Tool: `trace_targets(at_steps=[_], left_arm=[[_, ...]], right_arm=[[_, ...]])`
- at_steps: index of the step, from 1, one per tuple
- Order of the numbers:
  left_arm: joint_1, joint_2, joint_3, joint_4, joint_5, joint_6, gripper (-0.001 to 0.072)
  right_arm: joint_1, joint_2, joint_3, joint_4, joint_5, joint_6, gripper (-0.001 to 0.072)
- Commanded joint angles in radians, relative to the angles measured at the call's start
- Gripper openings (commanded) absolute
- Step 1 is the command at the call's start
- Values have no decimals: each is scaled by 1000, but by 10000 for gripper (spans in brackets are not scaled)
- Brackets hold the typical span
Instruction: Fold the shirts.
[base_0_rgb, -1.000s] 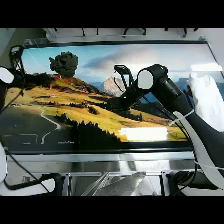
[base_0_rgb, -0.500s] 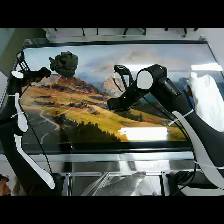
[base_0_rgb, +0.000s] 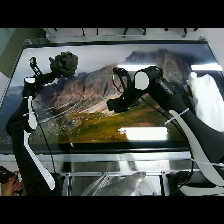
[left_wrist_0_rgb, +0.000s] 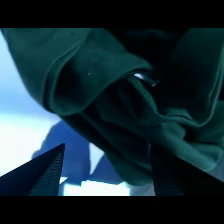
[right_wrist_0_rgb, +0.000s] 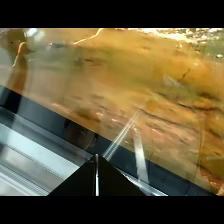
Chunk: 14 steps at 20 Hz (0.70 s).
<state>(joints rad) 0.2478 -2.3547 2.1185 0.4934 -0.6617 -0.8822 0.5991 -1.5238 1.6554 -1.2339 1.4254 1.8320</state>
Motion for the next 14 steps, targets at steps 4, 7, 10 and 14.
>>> trace_targets(at_steps=[4, 7, 10, 14], left_arm=[[-25, -8, -13, -283, -62, 184, 482], [-45, -10, -13, -286, 6, 183, 13], [-52, -10, -12, -289, 33, 187, 11], [-2, 27, -13, -342, -95, 187, 10]], right_arm=[[1, -36, 0, 0, 0, 0, 30], [1, -58, 0, 0, 0, 0, 30], [1, -84, 0, 0, 0, 0, 30], [1, -119, 0, 0, 0, 0, 30]])
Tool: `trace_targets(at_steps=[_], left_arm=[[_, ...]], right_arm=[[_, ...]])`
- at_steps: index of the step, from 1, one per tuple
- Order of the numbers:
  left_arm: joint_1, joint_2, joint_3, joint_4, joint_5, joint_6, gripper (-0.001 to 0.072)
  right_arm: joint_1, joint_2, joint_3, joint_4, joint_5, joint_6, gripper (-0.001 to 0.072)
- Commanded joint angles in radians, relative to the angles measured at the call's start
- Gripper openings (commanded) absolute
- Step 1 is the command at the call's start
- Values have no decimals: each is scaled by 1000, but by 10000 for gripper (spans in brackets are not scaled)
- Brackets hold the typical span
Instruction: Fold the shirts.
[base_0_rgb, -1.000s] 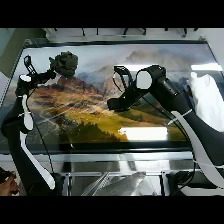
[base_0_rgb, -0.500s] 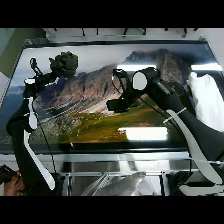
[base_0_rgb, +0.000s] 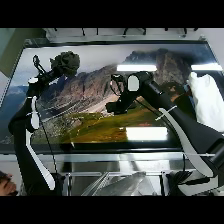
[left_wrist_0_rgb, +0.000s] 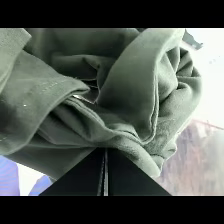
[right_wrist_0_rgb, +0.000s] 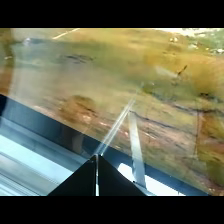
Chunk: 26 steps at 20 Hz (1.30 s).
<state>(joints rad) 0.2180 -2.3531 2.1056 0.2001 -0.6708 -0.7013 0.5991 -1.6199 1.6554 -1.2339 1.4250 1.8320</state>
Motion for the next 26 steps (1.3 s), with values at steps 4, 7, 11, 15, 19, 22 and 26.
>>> trace_targets(at_steps=[4, 7, 11, 15, 19, 22, 26], left_arm=[[99, 256, -167, 22, -266, 29, 10], [121, 467, -365, 121, -283, 27, 10], [105, 769, -657, 251, -353, 27, 10], [10, 1069, -914, 404, -418, -71, 11], [-122, 1286, -1121, 410, -475, -241, 11], [-348, 1409, -1232, 412, -392, -335, 11], [-699, 1460, -1360, 411, -126, -546, 12]], right_arm=[[1, -63, 0, 0, 1, 0, 30], [1, -99, 0, 0, 0, 0, 30], [-5, -173, 1, 70, -90, 43, 30], [-6, -145, 1, 155, 55, -62, 28], [-13, 48, 1, -22, 127, -108, 28], [-13, 226, 0, -144, 166, -147, 28], [-14, 379, -42, -423, 284, -142, 29]])
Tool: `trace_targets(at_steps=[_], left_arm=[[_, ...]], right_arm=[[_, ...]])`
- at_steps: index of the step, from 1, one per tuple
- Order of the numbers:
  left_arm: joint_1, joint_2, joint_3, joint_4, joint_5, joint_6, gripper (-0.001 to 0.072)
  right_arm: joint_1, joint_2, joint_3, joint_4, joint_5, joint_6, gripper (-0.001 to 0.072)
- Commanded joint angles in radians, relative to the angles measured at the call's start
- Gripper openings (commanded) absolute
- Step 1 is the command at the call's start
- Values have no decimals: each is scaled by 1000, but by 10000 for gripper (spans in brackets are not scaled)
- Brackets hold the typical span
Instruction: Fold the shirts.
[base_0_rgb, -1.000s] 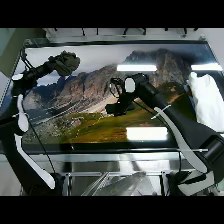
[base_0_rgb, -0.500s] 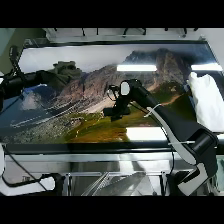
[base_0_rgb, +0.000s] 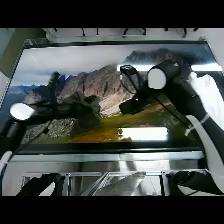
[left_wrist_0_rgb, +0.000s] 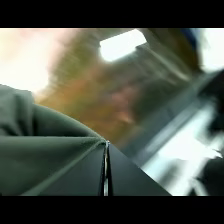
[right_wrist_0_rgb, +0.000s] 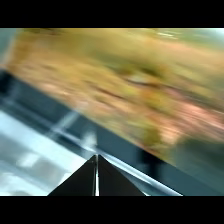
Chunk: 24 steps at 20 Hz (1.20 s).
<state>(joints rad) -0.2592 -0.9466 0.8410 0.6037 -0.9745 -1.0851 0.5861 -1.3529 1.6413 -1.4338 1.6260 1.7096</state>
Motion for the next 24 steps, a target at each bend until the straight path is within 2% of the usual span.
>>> trace_targets(at_steps=[1, 3, 5, 6, 7, 8, 10, 11, 12, 13, 15, 17, 19, 20, 22, 24], left_arm=[[-291, 50, -115, 7, 228, -182, 12], [-417, 8, -119, 5, 298, -206, 13], [-496, -67, -78, 4, 296, -209, 16], [-509, -101, -42, 5, 259, -230, 234], [-498, -127, -5, 7, 206, -263, 582], [-463, -145, 39, 8, 124, -284, 678], [-349, -146, 114, 40, -88, -273, 678], [-282, -125, 147, 114, -195, -275, 677], [-216, -87, 162, 198, -273, -279, 677], [-142, -35, 159, 296, -328, -287, 676], [29, 92, 97, 489, -359, -312, 659], [224, 164, 3, 594, -367, -271, 659], [395, 149, -87, 541, -299, -233, 659], [444, 113, -114, 458, -253, -186, 659], [513, -19, -133, 315, -214, -78, 660], [534, -173, -101, 302, -227, -39, 659]], right_arm=[[-10, 146, -62, -278, 132, -83, 29], [-48, 182, -130, -283, 216, -61, 30], [-84, 228, -198, -271, 175, -60, 31], [-100, 257, -216, -267, 114, -47, 33], [-117, 290, -224, -248, 21, -21, 40], [-134, 315, -224, -217, -43, -2, 54], [-172, 338, -224, -164, -41, 8, 62], [-185, 339, -224, -156, -3, 15, 144], [-186, 339, -224, -159, 22, 19, 341], [-185, 338, -224, -158, 19, 19, 419], [-183, 337, -224, -124, -43, 11, 419], [-183, 336, -225, -49, -110, -12, 419], [-183, 335, -237, 4, -158, -8, 419], [-175, 330, -241, 19, -169, 3, 418], [-159, 314, -244, 37, -160, 11, 418], [-158, 299, -248, 51, -144, 11, 419]])
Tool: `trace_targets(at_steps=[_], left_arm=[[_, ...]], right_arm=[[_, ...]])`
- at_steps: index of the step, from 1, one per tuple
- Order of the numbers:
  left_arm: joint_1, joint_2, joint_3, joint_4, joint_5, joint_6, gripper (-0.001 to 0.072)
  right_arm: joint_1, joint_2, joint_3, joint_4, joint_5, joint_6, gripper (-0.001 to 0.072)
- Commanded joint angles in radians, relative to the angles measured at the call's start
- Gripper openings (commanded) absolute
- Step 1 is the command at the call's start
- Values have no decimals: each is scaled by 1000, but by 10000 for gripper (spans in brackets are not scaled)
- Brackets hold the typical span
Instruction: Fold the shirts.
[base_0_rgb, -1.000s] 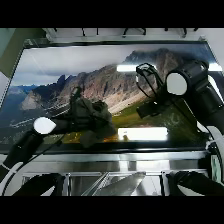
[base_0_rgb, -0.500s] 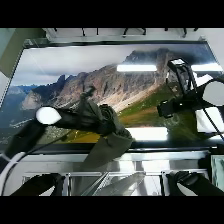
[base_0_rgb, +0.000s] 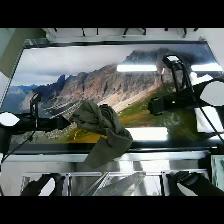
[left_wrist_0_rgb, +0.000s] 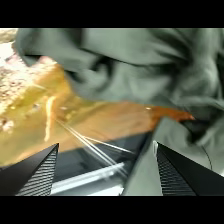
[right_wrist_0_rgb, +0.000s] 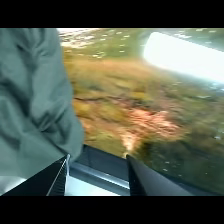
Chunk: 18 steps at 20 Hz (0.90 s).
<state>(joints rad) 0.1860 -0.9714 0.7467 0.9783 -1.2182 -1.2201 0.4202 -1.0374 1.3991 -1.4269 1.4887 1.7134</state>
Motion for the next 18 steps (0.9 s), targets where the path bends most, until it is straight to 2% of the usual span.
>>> trace_targets(at_steps=[1, 3, 7, 13, 14, 16, 18], left_arm=[[91, -224, 22, -79, -4, 109, 659], [74, -338, 78, -90, -31, 137, 659], [3, -487, 180, -87, 25, 147, 659], [-26, -634, 308, -81, 47, 147, 658], [-25, -647, 315, -80, 39, 147, 638], [-21, -661, 317, -79, 30, 168, 275], [-21, -657, 317, -80, 21, 200, 12]], right_arm=[[8, -21, -6, 45, -2, 7, 418], [11, -28, -6, 43, 1, 7, 419], [12, -31, -6, 44, 3, 24, 418], [12, -31, -6, 78, 16, 32, 417], [12, -31, -6, 78, 15, 40, 417], [12, -31, -6, 78, 16, 41, 418], [12, -31, -6, 78, 16, 41, 417]])
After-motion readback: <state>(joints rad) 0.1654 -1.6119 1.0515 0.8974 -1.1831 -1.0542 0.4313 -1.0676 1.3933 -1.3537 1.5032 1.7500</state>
